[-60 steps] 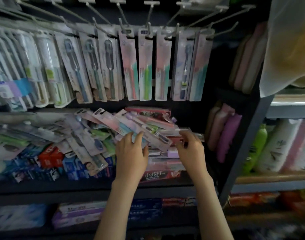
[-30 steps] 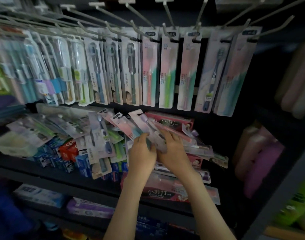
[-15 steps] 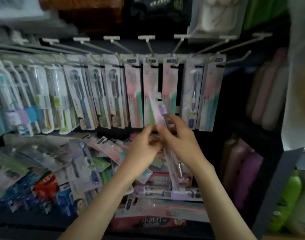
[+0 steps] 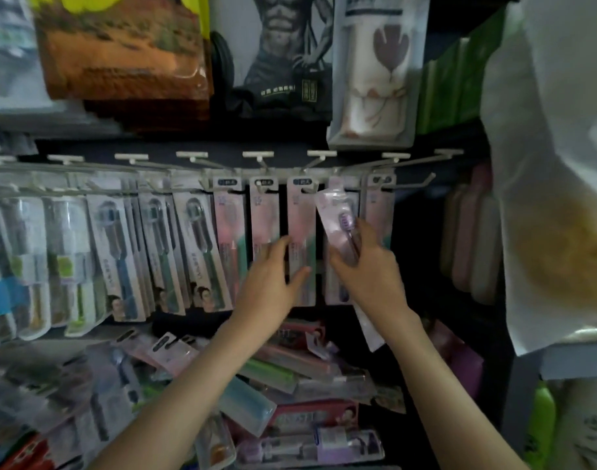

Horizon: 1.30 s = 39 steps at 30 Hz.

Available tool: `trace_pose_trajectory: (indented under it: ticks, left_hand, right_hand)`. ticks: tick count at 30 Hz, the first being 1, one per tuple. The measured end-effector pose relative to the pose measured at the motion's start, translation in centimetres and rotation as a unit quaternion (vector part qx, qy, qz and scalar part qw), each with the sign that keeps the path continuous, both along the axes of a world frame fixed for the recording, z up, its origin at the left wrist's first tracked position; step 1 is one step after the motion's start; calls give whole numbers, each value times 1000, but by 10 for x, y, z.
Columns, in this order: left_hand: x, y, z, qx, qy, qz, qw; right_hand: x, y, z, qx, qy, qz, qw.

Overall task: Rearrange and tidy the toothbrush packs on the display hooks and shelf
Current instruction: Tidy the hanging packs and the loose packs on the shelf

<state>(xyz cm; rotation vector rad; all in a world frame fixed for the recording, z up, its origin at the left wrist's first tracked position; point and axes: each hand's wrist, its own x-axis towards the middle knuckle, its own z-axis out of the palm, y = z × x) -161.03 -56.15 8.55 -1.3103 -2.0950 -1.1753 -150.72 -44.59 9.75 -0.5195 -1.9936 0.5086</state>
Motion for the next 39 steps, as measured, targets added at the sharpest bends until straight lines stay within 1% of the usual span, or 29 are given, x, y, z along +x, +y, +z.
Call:
trace_pose_trajectory:
  ticks: [3,6,9,11,13,21,24,26,29,31,34,37,39]
  left_hand:
    - [-18,2,1,13,52,66,996]
    - [-27,9,0,-14,58,89,994]
    - [-31,20,0,-22,69,88,994]
    - [-32,25,-1,-27,64,87,994]
    - [-34,30,-4,-33,66,84,994]
    - [-38,34,-16,-50,78,45,995]
    - [-38,33,-19,-51,69,44,995]
    - [-37,31,-21,-54,68,47,995]
    - [-37,30,-21,-55,82,64,993]
    - [-36,30,-21,-57,96,77,991]
    - [-33,31,-22,-63,98,73,990]
    - [-31,31,-24,-64,97,71,991]
    - [-31,30,-26,-65,96,67,991]
  right_hand:
    - [-3,11,-2,25,-7,-73,997]
    - [-10,11,2,57,-15,-101,993]
    - [-24,12,10,48,-5,-141,989]
    - [-33,16,17,25,-11,-169,985]
    - [-41,20,21,12,-22,-178,984]
    - [-55,28,12,33,-43,-205,977]
    - [-55,29,2,24,-22,-176,984]
    - [-54,29,-4,37,14,-156,987]
    - [-48,34,-7,82,88,-201,972]
    - [-43,42,-6,62,98,-229,966]
    - [-39,55,-3,-9,63,-242,968]
    - [-39,65,0,-71,66,-206,974]
    - [-38,70,0,-93,67,-182,977]
